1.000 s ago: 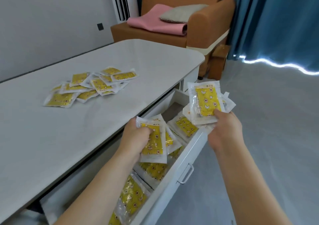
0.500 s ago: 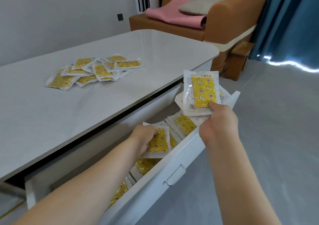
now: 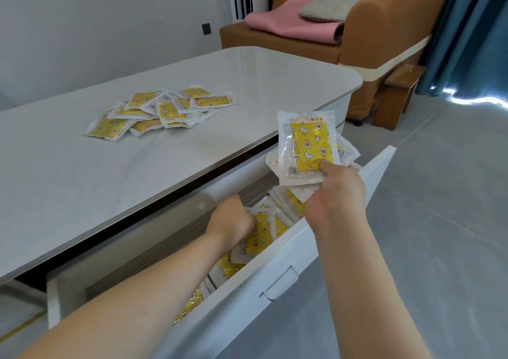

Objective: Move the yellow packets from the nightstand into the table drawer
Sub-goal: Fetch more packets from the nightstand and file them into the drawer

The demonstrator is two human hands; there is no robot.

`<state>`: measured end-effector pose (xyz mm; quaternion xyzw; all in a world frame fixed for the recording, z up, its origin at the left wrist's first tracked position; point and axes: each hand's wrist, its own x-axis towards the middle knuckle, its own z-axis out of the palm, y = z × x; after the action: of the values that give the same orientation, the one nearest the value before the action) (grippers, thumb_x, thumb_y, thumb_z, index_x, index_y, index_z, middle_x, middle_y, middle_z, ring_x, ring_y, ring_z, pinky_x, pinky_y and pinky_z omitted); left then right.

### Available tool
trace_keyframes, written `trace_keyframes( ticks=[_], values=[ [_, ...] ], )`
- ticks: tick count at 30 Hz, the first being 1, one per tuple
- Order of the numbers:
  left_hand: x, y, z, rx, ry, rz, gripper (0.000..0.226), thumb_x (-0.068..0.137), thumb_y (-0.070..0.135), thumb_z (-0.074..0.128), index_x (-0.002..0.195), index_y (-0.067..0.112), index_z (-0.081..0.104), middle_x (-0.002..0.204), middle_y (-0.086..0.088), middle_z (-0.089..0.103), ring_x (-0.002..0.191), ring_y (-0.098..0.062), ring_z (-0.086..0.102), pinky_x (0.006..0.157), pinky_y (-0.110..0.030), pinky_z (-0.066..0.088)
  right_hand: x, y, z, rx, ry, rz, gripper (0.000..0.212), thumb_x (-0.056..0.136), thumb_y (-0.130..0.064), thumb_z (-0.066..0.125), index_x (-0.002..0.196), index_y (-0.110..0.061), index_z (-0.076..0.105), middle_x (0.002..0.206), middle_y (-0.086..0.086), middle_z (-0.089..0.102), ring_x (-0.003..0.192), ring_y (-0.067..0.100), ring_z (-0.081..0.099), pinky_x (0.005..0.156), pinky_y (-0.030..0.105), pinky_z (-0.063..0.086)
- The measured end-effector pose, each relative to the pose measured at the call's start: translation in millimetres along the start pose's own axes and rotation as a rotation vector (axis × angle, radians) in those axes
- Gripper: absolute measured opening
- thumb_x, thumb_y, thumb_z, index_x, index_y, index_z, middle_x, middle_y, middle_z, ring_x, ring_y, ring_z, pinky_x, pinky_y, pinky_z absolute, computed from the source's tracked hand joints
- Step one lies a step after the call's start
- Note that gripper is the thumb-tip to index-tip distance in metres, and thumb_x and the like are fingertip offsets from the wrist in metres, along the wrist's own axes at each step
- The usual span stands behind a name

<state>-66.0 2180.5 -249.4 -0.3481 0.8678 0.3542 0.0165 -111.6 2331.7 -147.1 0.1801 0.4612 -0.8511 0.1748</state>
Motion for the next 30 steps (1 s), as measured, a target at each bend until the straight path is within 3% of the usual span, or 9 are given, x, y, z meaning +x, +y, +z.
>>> trace_keyframes(
  ticks=[3, 5, 7, 10, 12, 15, 21, 26, 30],
  values=[
    [0.4, -2.6, -1.1, 0.052, -0.011, 0.061, 0.018, 0.080, 0.014, 0.062, 0.092, 0.017, 0.049, 0.084, -0.002, 0.061, 0.069, -0.015, 0.060, 0.047, -0.025, 0.038, -1.2, 1.5, 2.5, -0.024, -0.012, -0.008, 0.031, 0.097, -0.007, 0.055, 0.125, -0.019, 0.057, 0.101, 0.001, 0.067, 0.087, 0.018, 0.067, 0.074, 0.037, 0.057],
    [4.2, -2.9, -5.4, 0.000, -0.050, 0.055, 0.017, 0.081, 0.012, 0.062, 0.094, 0.018, 0.053, 0.089, -0.004, 0.062, 0.078, -0.017, 0.061, 0.056, -0.030, 0.049, -1.6, 3.3, 4.2, -0.036, -0.012, -0.015, 0.030, 0.097, -0.007, 0.055, 0.124, -0.019, 0.057, 0.102, 0.001, 0.067, 0.090, 0.019, 0.067, 0.075, 0.037, 0.057],
    [6.7, -5.3, -13.6, -0.132, -0.082, 0.024, 0.017, 0.083, 0.007, 0.060, 0.095, 0.018, 0.055, 0.092, -0.010, 0.063, 0.078, -0.023, 0.063, 0.065, -0.039, 0.059, -0.9, 6.2, 5.3, -0.035, -0.016, -0.018, 0.029, 0.097, -0.006, 0.055, 0.123, -0.019, 0.058, 0.097, 0.001, 0.067, 0.090, 0.021, 0.067, 0.074, 0.038, 0.058],
    [-0.2, -20.5, -31.9, -0.352, -0.103, -0.058, 0.028, 0.089, 0.001, 0.062, 0.108, 0.018, 0.051, 0.095, -0.016, 0.061, 0.068, -0.030, 0.068, 0.058, -0.036, 0.060, 0.0, 11.9, 7.4, -0.042, -0.039, -0.035, 0.026, 0.097, -0.005, 0.054, 0.118, -0.020, 0.058, 0.092, 0.000, 0.066, 0.085, 0.020, 0.067, 0.077, 0.041, 0.058],
    [-9.4, -37.5, -43.2, -0.441, -0.104, -0.111, 0.032, 0.089, 0.001, 0.066, 0.115, 0.015, 0.054, 0.102, -0.021, 0.065, 0.079, -0.036, 0.071, 0.072, -0.042, 0.061, 1.4, 16.1, 10.0, -0.048, -0.045, -0.050, 0.026, 0.096, -0.004, 0.054, 0.116, -0.021, 0.059, 0.091, 0.000, 0.066, 0.088, 0.023, 0.068, 0.080, 0.044, 0.058],
    [-22.6, -63.0, -49.0, -0.512, -0.092, -0.180, 0.021, 0.088, -0.005, 0.064, 0.106, 0.005, 0.062, 0.094, -0.024, 0.068, 0.073, -0.033, 0.069, 0.073, -0.049, 0.061, 3.8, 25.2, 15.4, -0.059, -0.041, -0.061, 0.023, 0.095, -0.003, 0.054, 0.107, -0.022, 0.058, 0.093, 0.001, 0.068, 0.098, 0.029, 0.068, 0.088, 0.052, 0.055],
    [-24.3, -78.0, -42.8, -0.167, -0.094, -0.166, 0.024, 0.080, 0.007, 0.069, 0.098, 0.013, 0.054, 0.081, -0.015, 0.072, 0.061, -0.031, 0.073, 0.063, -0.049, 0.061, 4.0, 37.1, 21.4, -0.134, -0.019, -0.039, 0.028, 0.096, -0.005, 0.055, 0.118, -0.020, 0.059, 0.101, 0.005, 0.068, 0.092, 0.027, 0.067, 0.083, 0.052, 0.056],
    [-25.2, -71.9, -42.7, 0.018, -0.165, -0.163, 0.022, 0.083, 0.017, 0.068, 0.097, 0.014, 0.051, 0.076, -0.009, 0.066, 0.049, -0.021, 0.062, 0.044, -0.027, 0.051, 0.7, 34.8, 19.3, -0.177, -0.019, -0.030, 0.027, 0.096, -0.005, 0.054, 0.118, -0.020, 0.058, 0.100, 0.004, 0.067, 0.085, 0.024, 0.066, 0.075, 0.043, 0.057],
    [-31.1, -70.4, -50.8, 0.417, -0.132, -0.054, 0.036, 0.084, 0.044, 0.065, 0.108, 0.019, 0.056, 0.095, 0.002, 0.061, 0.075, -0.015, 0.061, 0.059, -0.026, 0.047, 1.8, 34.0, 15.9, -0.222, -0.035, -0.028, 0.029, 0.095, -0.002, 0.054, 0.120, -0.016, 0.058, 0.095, 0.007, 0.067, 0.079, 0.024, 0.066, 0.071, 0.042, 0.058]
  ],
)
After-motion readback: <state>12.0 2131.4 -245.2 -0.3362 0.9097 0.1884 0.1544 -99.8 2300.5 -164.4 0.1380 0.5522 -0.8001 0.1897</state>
